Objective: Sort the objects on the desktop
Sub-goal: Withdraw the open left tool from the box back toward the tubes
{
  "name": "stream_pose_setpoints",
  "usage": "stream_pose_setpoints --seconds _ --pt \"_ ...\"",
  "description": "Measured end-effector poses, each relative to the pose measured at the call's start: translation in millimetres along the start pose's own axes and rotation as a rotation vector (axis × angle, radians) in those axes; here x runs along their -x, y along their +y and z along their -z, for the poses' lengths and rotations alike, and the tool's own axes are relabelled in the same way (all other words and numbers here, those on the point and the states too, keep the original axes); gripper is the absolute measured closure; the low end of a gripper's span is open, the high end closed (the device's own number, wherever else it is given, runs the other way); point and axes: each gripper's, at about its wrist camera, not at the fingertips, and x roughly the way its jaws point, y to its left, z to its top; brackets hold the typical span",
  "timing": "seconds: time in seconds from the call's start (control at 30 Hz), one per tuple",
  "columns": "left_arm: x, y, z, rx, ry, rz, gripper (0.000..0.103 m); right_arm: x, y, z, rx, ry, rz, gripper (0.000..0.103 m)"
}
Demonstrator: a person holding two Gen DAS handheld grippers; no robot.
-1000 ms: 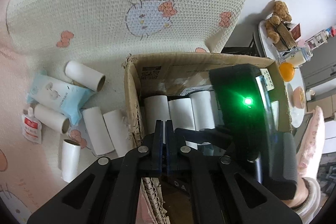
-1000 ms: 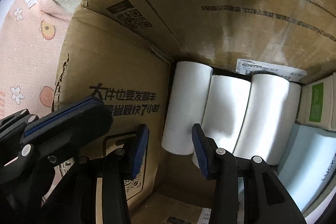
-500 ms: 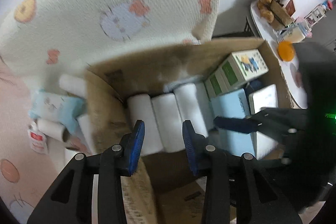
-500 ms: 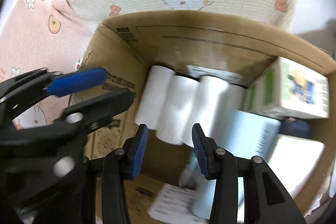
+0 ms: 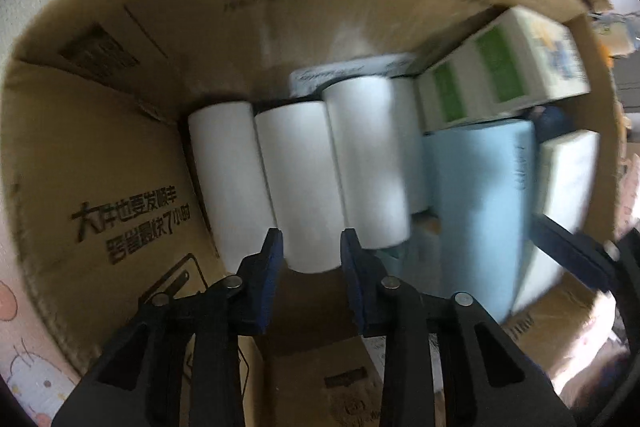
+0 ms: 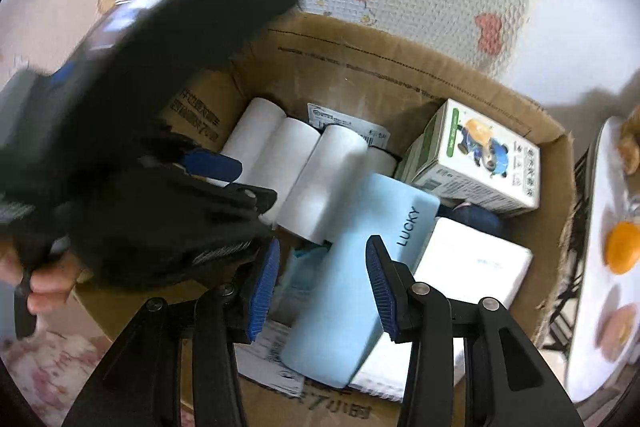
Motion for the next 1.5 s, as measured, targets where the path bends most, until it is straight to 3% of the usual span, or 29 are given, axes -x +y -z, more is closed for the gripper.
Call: stream_pose_setpoints --seconds 0.1,0.27,0.37,0.43,0.5,0.53,0.67,0.73,0.87,0.97,1.03,1.1,1.13,1.33,1.5 --pt "-13.0 2.9 -3.8 0.019 0.043 0.031 0.073 2.9 3.0 3.0 0.029 -0.009 0.018 0.062" --pt "-13.6 6.8 -5.3 0.070 0.009 0.067 0.074 2.2 6.8 0.9 0.042 -0.010 0.025 0.062" --pt "-7.4 1.3 -0.4 0.042 -0.018 0.019 0.076 -1.3 8.6 2.0 0.035 -0.002 0.024 0.062" --pt "-0.7 -1.9 3.2 0.024 -0.047 -0.053 0.076 -3.8 8.8 2.1 0.032 0.006 0.010 0.062" --pt "9.1 -3.4 7.9 0.008 -0.088 -0.122 0.072 -5.4 9.1 2.1 0.025 0.007 0.019 0.062" --pt "15.2 -3.3 10.8 0.000 -0.110 -0.120 0.071 -5.7 9.3 2.1 0.023 0.006 0.022 0.062" --pt "47.3 0.7 26.6 -0.014 -0.207 -0.013 0.055 -4.6 11.3 0.3 0.018 0.000 0.010 0.062" --pt "65.9 4.6 37.3 -0.007 -0.290 0.000 0.047 -2.2 13.7 -2.3 0.022 -0.003 0.013 0.062" --pt "90.7 15.7 53.7 0.008 -0.419 -0.010 0.047 2.0 21.4 -4.8 0.034 -0.013 0.017 0.062" --pt "101.9 33.2 60.8 0.037 -0.501 0.067 0.047 5.4 30.1 -6.2 0.054 -0.012 0.028 0.062" --pt "106.6 46.9 68.7 0.052 -0.545 0.129 0.052 7.1 35.6 -7.4 0.072 -0.006 0.045 0.062" --pt "109.2 45.0 79.1 0.057 -0.592 0.154 0.081 10.5 40.5 -7.2 0.085 -0.004 0.057 0.062" --pt "110.8 49.8 86.8 0.060 -0.628 0.164 0.085 17.6 43.7 -6.2 0.090 -0.004 0.059 0.062" --pt "117.1 81.5 127.6 0.094 -0.812 0.305 0.086 28.7 66.6 -9.7 0.131 -0.024 0.060 0.062" --pt "119.9 118.6 181.4 0.170 -0.987 0.264 0.086 43.2 91.2 -13.0 0.180 -0.056 0.056 0.062"
